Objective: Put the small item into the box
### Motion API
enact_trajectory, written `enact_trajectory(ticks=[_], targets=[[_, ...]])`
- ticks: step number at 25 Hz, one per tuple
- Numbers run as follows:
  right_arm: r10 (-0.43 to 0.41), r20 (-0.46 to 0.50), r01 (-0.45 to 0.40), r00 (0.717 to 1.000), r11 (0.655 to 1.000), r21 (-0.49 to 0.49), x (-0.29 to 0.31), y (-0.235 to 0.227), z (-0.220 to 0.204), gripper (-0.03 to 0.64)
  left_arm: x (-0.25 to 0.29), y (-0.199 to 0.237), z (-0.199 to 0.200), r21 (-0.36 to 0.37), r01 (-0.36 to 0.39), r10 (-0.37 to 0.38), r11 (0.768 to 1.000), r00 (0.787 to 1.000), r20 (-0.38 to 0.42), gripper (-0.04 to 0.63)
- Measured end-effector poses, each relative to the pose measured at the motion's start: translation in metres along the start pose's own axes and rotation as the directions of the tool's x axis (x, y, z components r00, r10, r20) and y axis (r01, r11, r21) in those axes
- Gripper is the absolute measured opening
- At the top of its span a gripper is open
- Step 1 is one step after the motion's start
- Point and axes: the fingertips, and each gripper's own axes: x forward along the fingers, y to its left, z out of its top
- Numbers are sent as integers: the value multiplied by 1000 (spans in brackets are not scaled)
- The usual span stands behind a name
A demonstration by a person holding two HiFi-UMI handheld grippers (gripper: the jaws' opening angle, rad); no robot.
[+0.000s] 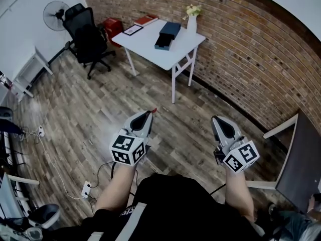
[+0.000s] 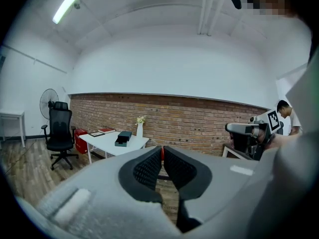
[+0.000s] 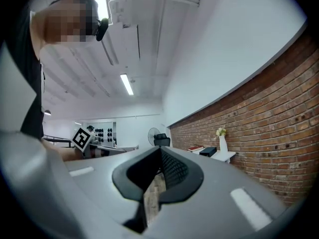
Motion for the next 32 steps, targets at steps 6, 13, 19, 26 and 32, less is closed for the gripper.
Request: enact_trajectory(ticks=[6,13,19,26,32], targets=[[-11,-10,11,1000,999,38,-6,-22,-9,1,14,-21,2,17,2,-2,1000,1000,8,21],[-11,-46,13,999,999,53,26,-41,-21,2,35,8,0,-34,-9,9,999,1000,21,20],[-27,-60,31,998,997,64,84,-73,-28,2,75,56,8,-56,-5,6,998,1000,23,21],[-20,-93,27,995,997,74,174,-99,-36,2,128,128,31,-61,2,0,998,1000,30,21],[0,-139,8,990,998,55,255,-106,-41,2,158,191,38,-49,1,0,999,1000,21,21]])
